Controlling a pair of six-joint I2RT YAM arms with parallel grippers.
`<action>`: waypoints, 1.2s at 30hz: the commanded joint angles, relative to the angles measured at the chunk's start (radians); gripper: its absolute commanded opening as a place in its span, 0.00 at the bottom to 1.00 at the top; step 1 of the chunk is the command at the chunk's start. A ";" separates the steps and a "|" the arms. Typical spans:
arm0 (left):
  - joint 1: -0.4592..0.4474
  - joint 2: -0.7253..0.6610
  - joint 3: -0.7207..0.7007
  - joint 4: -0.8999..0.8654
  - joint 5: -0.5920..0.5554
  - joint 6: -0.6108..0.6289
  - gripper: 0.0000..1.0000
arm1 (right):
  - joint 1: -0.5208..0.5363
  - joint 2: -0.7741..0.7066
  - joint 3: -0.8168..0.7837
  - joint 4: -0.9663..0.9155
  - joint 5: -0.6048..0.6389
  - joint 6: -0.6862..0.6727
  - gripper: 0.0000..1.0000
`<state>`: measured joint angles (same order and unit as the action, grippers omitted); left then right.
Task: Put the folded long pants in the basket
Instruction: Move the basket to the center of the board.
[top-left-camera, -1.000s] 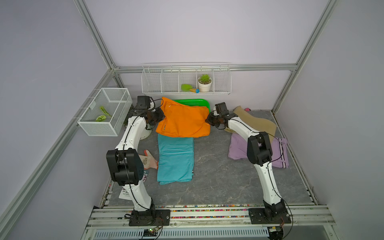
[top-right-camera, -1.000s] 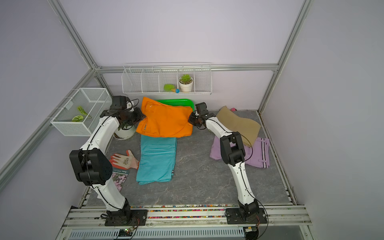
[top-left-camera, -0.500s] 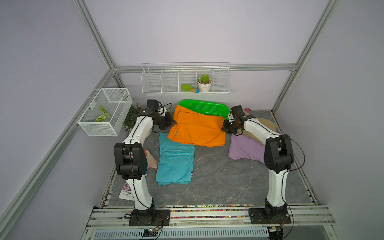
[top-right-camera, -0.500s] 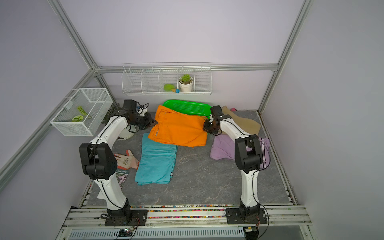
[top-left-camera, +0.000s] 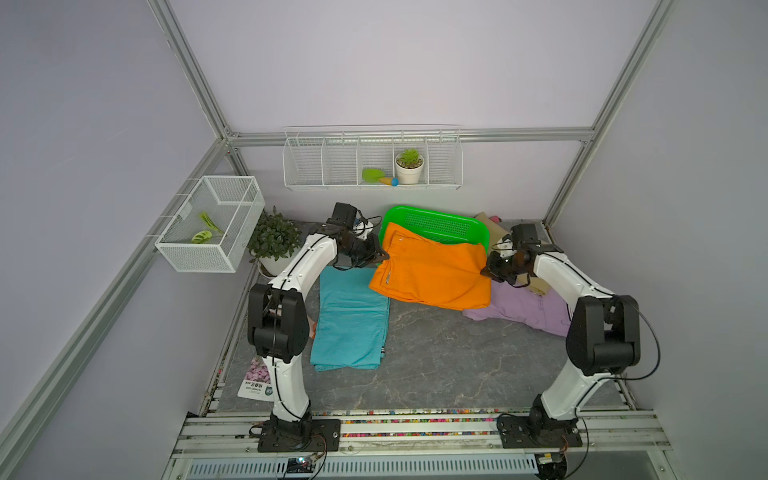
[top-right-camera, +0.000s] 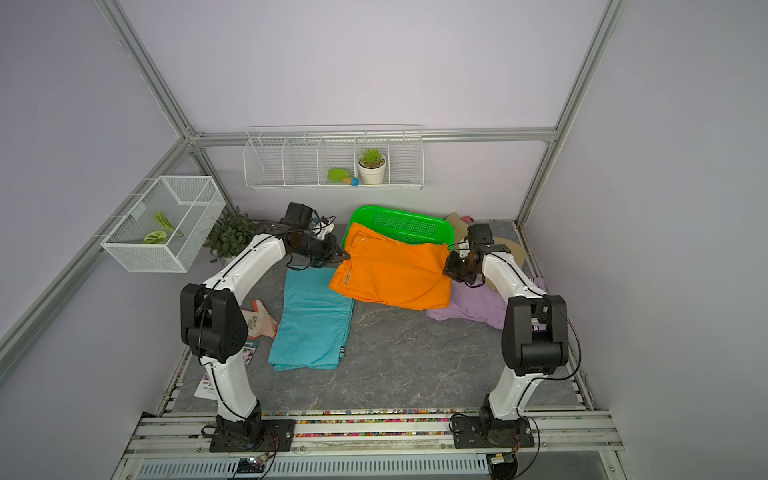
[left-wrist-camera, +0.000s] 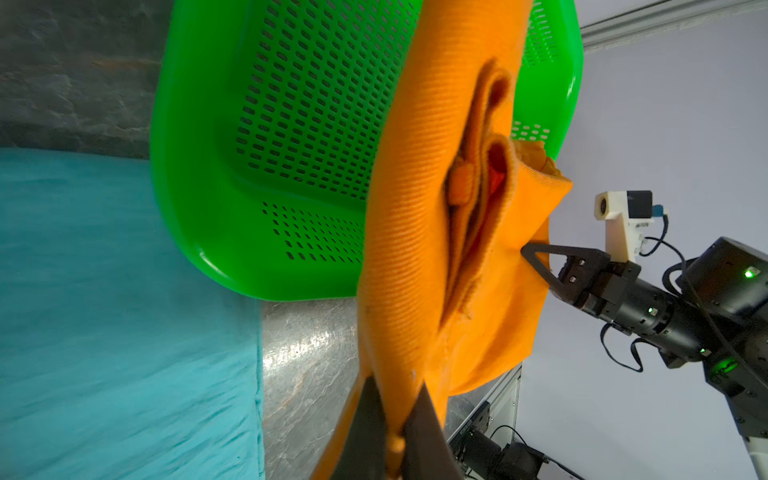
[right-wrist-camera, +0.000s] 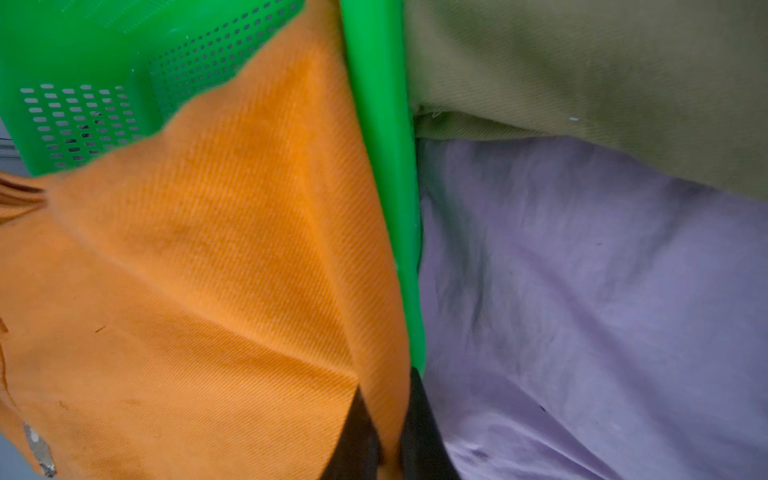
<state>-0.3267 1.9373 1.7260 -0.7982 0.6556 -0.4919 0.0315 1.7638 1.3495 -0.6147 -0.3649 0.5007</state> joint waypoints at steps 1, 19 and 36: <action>0.011 -0.047 0.057 -0.003 -0.017 0.004 0.00 | -0.036 -0.028 0.022 -0.074 0.068 -0.042 0.00; 0.058 0.242 0.560 -0.045 -0.112 0.053 0.00 | -0.028 0.214 0.375 0.129 -0.113 0.116 0.00; 0.092 0.500 0.659 0.086 -0.066 0.029 0.00 | 0.073 0.261 0.250 0.107 0.210 0.041 0.00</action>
<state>-0.2428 2.4378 2.3295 -0.7971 0.6014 -0.4686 0.1078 2.0804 1.6672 -0.4458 -0.2935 0.5827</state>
